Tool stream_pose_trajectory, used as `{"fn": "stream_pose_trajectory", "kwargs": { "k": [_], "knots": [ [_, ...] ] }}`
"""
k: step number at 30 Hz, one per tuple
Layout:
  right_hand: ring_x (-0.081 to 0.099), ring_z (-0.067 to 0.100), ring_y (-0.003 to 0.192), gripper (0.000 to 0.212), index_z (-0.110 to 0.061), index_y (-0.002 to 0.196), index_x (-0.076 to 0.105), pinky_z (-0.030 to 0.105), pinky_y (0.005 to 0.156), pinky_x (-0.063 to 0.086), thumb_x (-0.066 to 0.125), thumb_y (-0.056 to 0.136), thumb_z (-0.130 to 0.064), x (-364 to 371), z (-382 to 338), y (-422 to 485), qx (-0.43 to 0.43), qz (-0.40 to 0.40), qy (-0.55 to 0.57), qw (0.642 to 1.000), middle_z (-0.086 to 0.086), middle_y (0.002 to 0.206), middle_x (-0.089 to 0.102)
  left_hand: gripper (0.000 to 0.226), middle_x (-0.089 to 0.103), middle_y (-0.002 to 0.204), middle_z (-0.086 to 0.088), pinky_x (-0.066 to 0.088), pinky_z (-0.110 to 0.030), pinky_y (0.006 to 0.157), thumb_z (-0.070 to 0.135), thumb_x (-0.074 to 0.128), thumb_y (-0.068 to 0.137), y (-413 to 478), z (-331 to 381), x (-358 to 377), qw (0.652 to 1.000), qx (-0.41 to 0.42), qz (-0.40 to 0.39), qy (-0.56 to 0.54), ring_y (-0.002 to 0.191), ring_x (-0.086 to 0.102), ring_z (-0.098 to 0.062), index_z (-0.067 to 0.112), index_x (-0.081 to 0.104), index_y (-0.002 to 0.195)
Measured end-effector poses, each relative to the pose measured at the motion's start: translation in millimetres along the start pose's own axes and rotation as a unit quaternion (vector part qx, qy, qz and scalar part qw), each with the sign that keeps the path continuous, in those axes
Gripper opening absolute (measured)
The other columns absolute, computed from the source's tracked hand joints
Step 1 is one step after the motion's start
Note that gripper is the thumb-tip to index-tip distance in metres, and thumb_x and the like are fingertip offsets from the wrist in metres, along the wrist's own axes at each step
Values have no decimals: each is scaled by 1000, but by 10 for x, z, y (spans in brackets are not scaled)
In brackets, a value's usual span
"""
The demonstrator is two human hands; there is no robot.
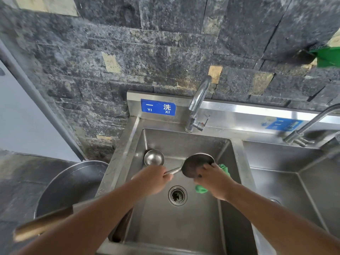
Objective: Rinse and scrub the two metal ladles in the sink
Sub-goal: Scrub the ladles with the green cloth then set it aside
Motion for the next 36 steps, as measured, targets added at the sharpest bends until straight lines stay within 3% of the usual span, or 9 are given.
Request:
{"fn": "stream_pose_trajectory", "kwargs": {
  "k": [3,8,12,16,21,26,28,32,36],
  "knots": [
    [57,21,109,46,-32,116,64,41,94,51,67,75,-11,-169,406,-179,158,115,209,958,-7,113,57,41,53,62,-3,37,-30,54,34,35,102,46,-148,-35,997,-52,31,-54,58,51,-20,14,49,70],
    [63,12,85,44,-31,107,60,26,77,50,59,78,2,-318,849,-700,392,334,527,676,-6,95,65,29,51,60,0,43,-27,46,33,40,103,6,-267,-18,992,-55,-6,-116,48,57,-17,13,54,87],
    [66,19,82,29,-25,100,63,32,76,54,57,83,-1,-264,867,-548,390,357,634,564,3,91,71,21,46,63,4,35,-21,48,27,46,102,-48,-10,7,990,13,-18,-137,50,43,-8,12,52,90],
    [64,24,78,8,-18,96,69,35,77,54,66,88,-16,-74,856,-356,414,264,720,491,8,87,70,16,47,62,7,33,-20,50,32,49,100,-138,16,-88,995,56,58,-62,51,45,-7,21,50,88],
    [73,26,83,36,-18,90,74,45,88,58,76,77,-51,-57,819,-157,393,112,675,614,9,89,76,17,54,69,8,53,-34,65,43,45,99,-233,30,-103,995,75,37,58,65,58,-15,28,45,92],
    [67,18,83,30,-33,82,62,34,76,55,71,70,-59,-449,407,357,273,-12,442,854,-6,89,70,22,65,91,-2,56,-44,76,47,42,99,-235,200,148,995,60,-7,79,83,65,-26,27,50,105],
    [65,22,87,24,-32,83,59,33,74,47,66,75,-53,-651,157,477,236,14,333,913,-6,89,67,23,67,93,-1,56,-42,78,45,43,99,-176,205,202,999,44,-1,31,84,66,-25,28,54,109],
    [66,23,83,28,-26,91,60,34,66,52,63,78,-51,-813,-132,307,210,195,206,936,-6,86,68,24,60,82,5,56,-39,76,40,44,100,-93,58,151,1000,17,9,-22,80,66,-21,23,59,107],
    [65,17,75,27,-27,93,61,31,65,55,66,81,-50,-504,199,-11,328,218,322,861,-8,82,66,20,52,69,8,58,-44,71,40,44,99,-160,-42,215,1000,8,-1,-3,70,64,-22,24,54,94]
  ]
}}
Point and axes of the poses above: each hand's wrist, its own y-axis towards the middle knuckle, its own x-axis out of the palm, z = x × y, the point moved 9 cm from there along y, towards the middle knuckle
